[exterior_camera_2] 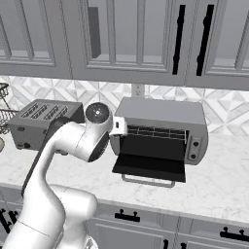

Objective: Pick up the kebab skewer and baguette bread, and place them inside the toaster oven. Close the toaster oven door and start by setting the timer.

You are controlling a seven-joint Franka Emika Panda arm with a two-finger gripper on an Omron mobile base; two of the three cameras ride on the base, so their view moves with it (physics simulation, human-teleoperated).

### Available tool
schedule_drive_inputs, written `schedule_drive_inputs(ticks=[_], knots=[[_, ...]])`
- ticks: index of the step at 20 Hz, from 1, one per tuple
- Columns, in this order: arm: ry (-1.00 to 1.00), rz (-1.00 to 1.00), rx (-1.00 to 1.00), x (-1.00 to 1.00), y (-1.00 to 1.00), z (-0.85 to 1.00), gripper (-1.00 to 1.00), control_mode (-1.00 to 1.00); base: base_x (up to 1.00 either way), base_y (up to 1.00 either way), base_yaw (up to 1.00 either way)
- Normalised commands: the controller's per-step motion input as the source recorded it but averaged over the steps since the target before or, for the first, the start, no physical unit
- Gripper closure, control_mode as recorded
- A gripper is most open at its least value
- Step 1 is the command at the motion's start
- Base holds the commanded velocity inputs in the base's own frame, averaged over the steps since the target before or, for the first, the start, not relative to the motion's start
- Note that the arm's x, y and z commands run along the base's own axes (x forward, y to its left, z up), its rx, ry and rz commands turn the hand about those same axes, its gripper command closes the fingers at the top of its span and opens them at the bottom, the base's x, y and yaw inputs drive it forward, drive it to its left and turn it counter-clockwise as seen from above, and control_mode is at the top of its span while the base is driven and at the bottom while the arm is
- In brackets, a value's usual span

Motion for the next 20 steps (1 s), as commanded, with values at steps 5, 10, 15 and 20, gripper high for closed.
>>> schedule_drive_inputs(ticks=[5, 10, 15, 20], knots=[[-0.09, 0.12, 0.25, 0.07, -0.87, -0.09, -1.00, -1.00, 0.00, 0.00, 0.00], [-0.08, 0.14, 0.14, 0.31, -0.66, -0.15, -1.00, -1.00, 0.00, 0.00, 0.00], [-0.29, 0.09, 0.02, 0.28, -0.11, -0.22, -1.00, -1.00, 0.00, 0.00, 0.00], [-0.33, 0.02, 0.00, 0.12, -0.03, -0.06, -1.00, -1.00, 0.00, 0.00, 0.00]])
